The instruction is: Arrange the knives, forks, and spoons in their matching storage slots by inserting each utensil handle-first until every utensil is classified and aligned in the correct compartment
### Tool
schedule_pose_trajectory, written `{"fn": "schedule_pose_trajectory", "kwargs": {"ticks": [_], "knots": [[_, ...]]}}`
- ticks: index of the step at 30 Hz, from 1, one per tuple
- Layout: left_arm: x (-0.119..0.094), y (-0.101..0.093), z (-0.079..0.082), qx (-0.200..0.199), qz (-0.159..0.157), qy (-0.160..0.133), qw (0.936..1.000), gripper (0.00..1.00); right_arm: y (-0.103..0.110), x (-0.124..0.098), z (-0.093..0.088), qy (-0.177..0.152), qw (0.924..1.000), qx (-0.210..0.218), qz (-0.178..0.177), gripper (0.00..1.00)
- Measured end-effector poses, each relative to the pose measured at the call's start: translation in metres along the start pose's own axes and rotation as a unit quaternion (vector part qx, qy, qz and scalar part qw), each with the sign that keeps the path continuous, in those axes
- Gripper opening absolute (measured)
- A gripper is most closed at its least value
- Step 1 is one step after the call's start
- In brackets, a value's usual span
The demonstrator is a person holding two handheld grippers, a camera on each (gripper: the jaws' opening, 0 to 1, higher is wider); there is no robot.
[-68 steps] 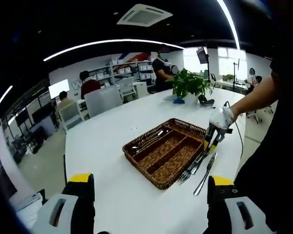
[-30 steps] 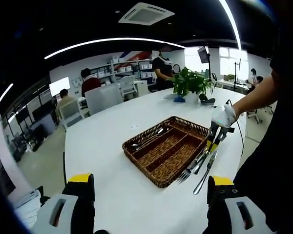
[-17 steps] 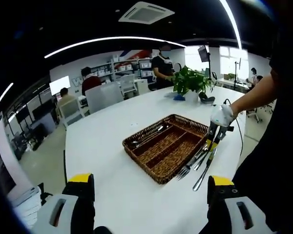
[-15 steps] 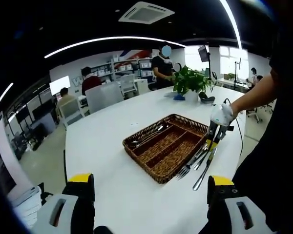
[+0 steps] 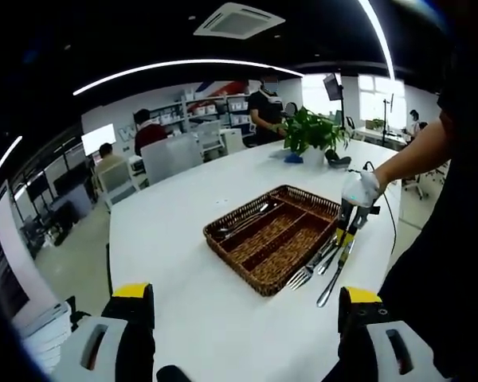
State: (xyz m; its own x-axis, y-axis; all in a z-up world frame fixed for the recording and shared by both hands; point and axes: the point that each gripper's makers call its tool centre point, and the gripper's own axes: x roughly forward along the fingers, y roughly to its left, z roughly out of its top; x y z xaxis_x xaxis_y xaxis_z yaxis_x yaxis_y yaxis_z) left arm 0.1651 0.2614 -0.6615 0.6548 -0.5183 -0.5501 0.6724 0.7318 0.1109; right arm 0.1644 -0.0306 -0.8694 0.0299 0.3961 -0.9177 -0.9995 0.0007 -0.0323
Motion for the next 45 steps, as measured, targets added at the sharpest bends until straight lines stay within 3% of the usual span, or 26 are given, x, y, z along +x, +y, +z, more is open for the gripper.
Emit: {"fn": "schedule_pose_trajectory", "kwargs": {"ticks": [6, 18, 26, 30, 45], "knots": [[-0.001, 0.003, -0.003, -0.001, 0.001, 0.0, 1.0, 1.0, 0.007, 0.005, -0.003, 0.011, 0.9999, -0.007, 0.005, 0.02], [0.003, 0.002, -0.005, -0.003, -0.003, 0.0, 1.0, 1.0, 0.005, 0.004, -0.001, -0.004, 0.9997, 0.023, 0.006, 0.0], [0.003, 0.003, -0.004, -0.002, -0.002, 0.0, 1.0, 1.0, 0.009, 0.002, 0.003, -0.003, 0.9999, 0.011, 0.002, 0.0], [0.004, 0.005, -0.003, -0.002, 0.001, -0.001, 1.0, 1.0, 0.007, -0.007, 0.008, -0.001, 0.9999, 0.013, -0.003, 0.0], [0.012, -0.004, 0.005, 0.002, -0.005, -0.007, 1.0, 1.0, -0.017, -0.059, 0.048, -0.058, 0.997, 0.01, -0.05, 0.0]]}}
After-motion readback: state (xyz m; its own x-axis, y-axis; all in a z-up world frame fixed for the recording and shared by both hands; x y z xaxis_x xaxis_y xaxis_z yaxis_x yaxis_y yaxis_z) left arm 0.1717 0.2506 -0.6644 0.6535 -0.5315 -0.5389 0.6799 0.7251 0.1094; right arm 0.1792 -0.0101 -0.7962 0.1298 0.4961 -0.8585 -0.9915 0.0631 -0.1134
